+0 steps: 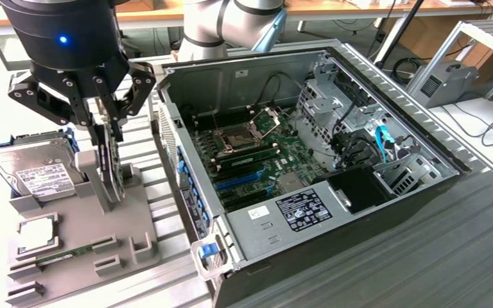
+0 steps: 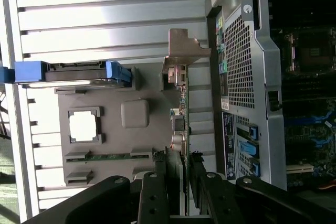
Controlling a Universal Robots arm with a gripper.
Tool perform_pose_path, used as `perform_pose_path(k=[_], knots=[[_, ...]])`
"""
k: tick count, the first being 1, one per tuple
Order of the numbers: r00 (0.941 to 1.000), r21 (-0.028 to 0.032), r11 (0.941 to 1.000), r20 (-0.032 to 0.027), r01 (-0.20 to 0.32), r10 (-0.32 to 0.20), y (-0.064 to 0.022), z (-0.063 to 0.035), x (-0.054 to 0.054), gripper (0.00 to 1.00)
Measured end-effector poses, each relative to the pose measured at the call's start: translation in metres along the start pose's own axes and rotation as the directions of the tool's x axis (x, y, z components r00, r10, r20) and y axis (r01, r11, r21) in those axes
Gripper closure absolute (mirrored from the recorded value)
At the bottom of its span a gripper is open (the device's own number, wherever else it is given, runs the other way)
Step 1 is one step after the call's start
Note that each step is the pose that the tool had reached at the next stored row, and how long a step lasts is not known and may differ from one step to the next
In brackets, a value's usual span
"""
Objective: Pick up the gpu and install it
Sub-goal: 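Pick up the gpu and move the gpu toward the slot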
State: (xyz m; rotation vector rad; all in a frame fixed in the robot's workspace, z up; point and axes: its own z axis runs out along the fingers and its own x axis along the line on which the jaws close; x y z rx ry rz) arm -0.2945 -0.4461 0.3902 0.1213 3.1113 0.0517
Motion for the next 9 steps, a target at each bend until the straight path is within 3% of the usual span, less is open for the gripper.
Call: perform_pose_path(k=[9], knots=[[1.0, -0.0002, 1.0, 0.0, 0.0, 0.0, 0.0001, -0.0038, -0.0001, 0.71]])
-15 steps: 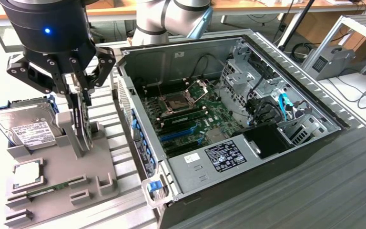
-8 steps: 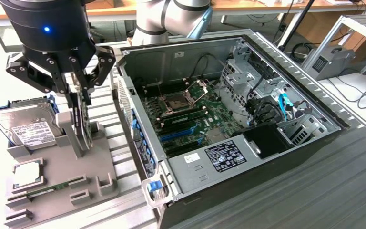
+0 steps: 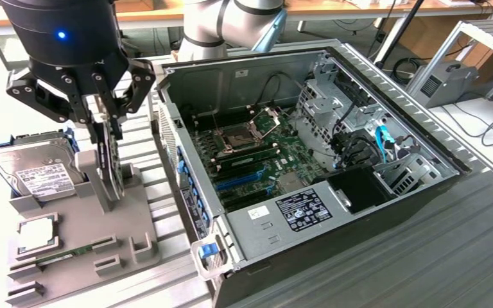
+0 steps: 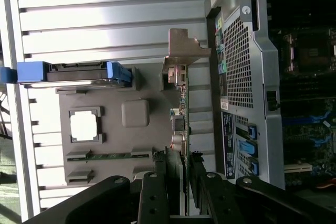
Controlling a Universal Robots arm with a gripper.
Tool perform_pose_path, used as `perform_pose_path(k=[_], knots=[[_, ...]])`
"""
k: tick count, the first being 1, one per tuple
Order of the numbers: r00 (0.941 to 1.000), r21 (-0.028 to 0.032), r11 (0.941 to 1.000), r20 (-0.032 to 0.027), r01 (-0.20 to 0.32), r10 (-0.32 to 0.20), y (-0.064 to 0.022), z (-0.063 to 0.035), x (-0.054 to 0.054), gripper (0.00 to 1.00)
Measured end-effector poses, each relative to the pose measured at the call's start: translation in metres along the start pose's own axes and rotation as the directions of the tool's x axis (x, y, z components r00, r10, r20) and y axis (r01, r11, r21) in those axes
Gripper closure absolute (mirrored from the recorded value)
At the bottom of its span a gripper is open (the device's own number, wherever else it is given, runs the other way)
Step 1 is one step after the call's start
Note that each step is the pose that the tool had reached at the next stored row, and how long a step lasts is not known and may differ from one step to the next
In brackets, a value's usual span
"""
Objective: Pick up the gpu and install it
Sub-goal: 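Pick up the gpu and move the gpu toward the slot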
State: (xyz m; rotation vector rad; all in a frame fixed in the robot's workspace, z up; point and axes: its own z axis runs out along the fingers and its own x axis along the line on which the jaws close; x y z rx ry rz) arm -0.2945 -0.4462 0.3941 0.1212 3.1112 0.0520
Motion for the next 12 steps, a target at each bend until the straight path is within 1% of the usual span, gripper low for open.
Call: perform_pose_path(k=[12], knots=[[1.0, -0.0001, 1.0, 0.0001, 0.0, 0.0, 0.0001, -0.0035, -0.0001, 0.71]])
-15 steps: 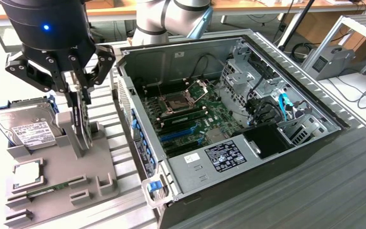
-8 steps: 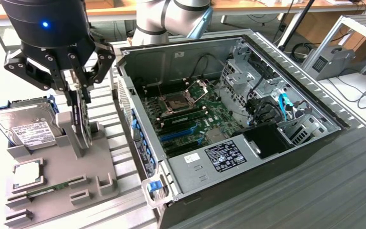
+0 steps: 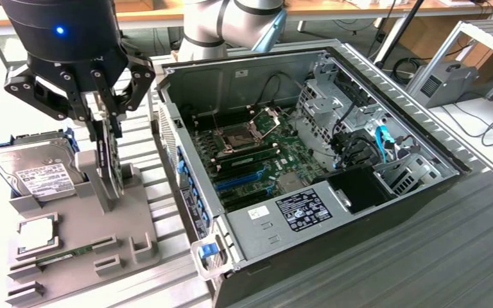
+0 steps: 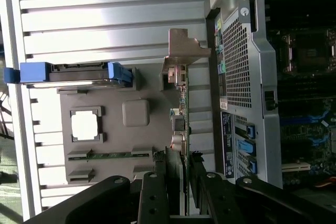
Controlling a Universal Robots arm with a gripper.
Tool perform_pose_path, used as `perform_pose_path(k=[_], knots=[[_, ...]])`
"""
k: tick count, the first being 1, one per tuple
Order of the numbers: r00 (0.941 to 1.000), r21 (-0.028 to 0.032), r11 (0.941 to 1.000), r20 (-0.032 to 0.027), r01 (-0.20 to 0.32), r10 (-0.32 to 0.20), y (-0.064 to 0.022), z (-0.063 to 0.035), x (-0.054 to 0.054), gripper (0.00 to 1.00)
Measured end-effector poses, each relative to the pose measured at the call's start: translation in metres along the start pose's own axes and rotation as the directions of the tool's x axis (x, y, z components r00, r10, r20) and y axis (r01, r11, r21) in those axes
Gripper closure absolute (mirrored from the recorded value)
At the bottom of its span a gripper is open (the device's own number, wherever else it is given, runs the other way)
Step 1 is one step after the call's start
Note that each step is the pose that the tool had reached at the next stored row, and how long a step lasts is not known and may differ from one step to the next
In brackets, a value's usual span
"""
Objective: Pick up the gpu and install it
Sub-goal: 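Pick up the gpu and move the gpu toward the slot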
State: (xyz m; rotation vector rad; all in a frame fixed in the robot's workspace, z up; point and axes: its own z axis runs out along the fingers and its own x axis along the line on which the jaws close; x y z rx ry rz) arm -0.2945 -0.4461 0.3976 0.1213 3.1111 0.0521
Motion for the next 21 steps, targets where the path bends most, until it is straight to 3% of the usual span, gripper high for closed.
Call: perform_pose_path(k=[21], knots=[[1.0, -0.0001, 1.0, 0.0, 0.0, 0.0, 0.0001, -0.004, -0.0001, 0.71]])
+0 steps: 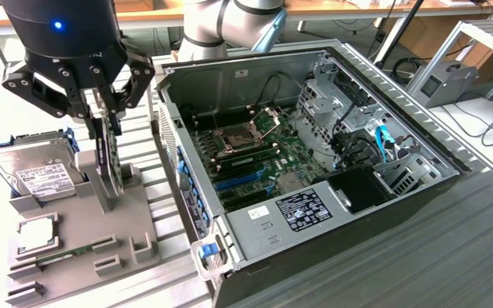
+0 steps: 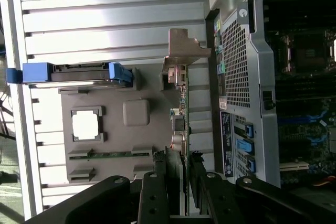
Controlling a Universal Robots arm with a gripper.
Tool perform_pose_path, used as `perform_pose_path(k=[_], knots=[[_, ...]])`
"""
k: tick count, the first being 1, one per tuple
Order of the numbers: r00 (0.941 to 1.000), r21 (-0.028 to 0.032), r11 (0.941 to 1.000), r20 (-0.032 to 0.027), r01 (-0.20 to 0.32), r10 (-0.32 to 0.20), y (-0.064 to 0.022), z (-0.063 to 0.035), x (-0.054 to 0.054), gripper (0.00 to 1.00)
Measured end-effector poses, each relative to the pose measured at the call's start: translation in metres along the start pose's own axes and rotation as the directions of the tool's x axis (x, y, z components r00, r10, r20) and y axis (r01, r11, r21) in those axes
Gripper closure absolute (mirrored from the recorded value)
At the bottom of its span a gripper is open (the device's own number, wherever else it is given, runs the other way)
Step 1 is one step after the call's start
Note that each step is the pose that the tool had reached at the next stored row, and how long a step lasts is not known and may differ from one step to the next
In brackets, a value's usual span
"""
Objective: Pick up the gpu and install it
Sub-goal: 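Pick up the gpu and move the gpu toward the slot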
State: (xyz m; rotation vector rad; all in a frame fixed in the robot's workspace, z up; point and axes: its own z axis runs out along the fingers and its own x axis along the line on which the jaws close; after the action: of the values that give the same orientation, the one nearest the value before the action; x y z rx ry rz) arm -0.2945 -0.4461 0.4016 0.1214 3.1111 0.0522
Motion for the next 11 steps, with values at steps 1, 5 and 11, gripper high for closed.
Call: perform_pose_path(k=[1, 5, 11], knots=[[1.0, 0.0001, 1.0, -0.0001, 0.0, 0.0, 0.0, -0.0004, 0.0, 0.71], [1.0, 0.0001, 1.0, -0.0001, 0.0, 0.0, 0.0, -0.0012, 0.0, 0.71], [1.0, 0.0, 1.0, -0.0001, 0.0, 0.0, 0.0001, -0.0023, -0.0001, 0.71]])
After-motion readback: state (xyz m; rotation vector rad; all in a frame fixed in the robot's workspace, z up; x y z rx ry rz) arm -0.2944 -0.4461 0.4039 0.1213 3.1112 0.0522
